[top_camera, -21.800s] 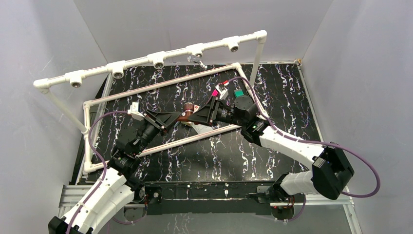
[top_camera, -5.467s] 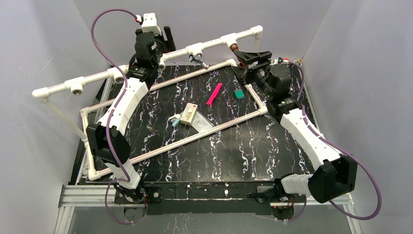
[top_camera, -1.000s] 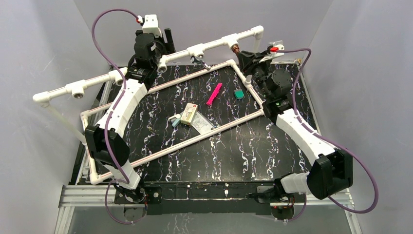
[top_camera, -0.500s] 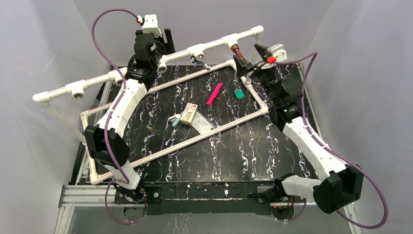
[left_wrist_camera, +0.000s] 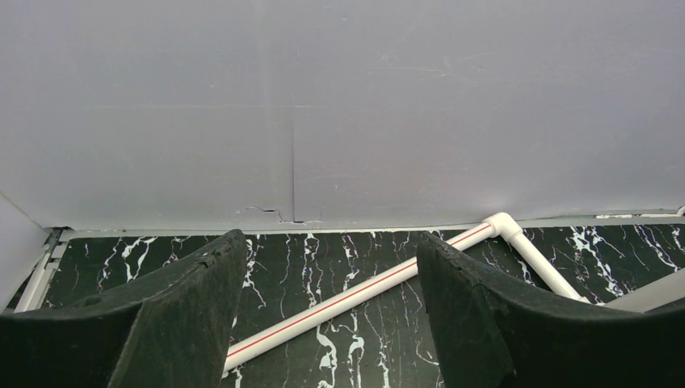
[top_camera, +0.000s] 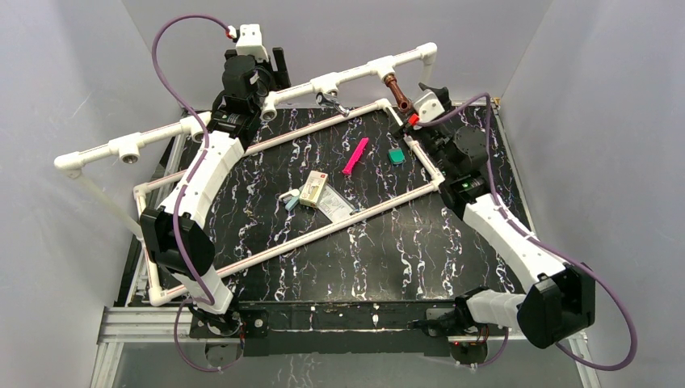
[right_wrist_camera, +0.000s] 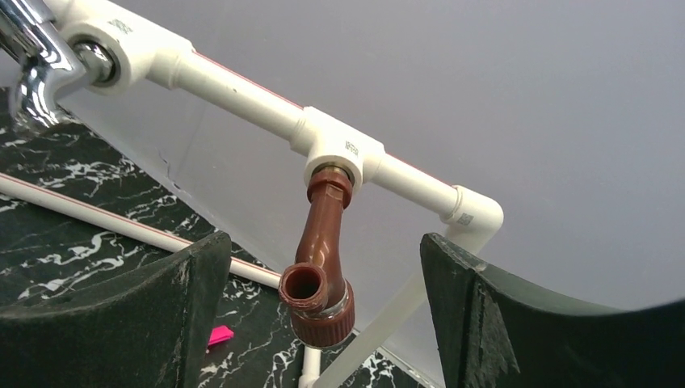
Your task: Install the water faucets
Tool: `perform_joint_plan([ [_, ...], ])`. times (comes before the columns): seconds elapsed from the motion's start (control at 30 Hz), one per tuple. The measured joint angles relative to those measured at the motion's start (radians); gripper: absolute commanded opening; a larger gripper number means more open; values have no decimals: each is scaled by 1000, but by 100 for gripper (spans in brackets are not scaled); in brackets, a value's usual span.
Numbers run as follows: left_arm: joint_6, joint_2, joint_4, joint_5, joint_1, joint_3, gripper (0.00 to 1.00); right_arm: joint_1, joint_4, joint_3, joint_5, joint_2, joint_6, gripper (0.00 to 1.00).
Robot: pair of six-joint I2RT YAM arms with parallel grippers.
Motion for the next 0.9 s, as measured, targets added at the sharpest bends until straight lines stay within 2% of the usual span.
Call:
perform_joint_plan([
  [0.2, 1, 0, 0, 0, 0, 0, 74, 0, 11, 3, 35, 70, -37, 87],
  [0.4, 8, 0, 0, 0, 0, 0, 74, 0, 23, 18, 64, 134, -53, 76],
  [0.9, 18, 2, 0, -1, 0, 0, 75, 0, 73, 78, 88, 192, -42, 55],
])
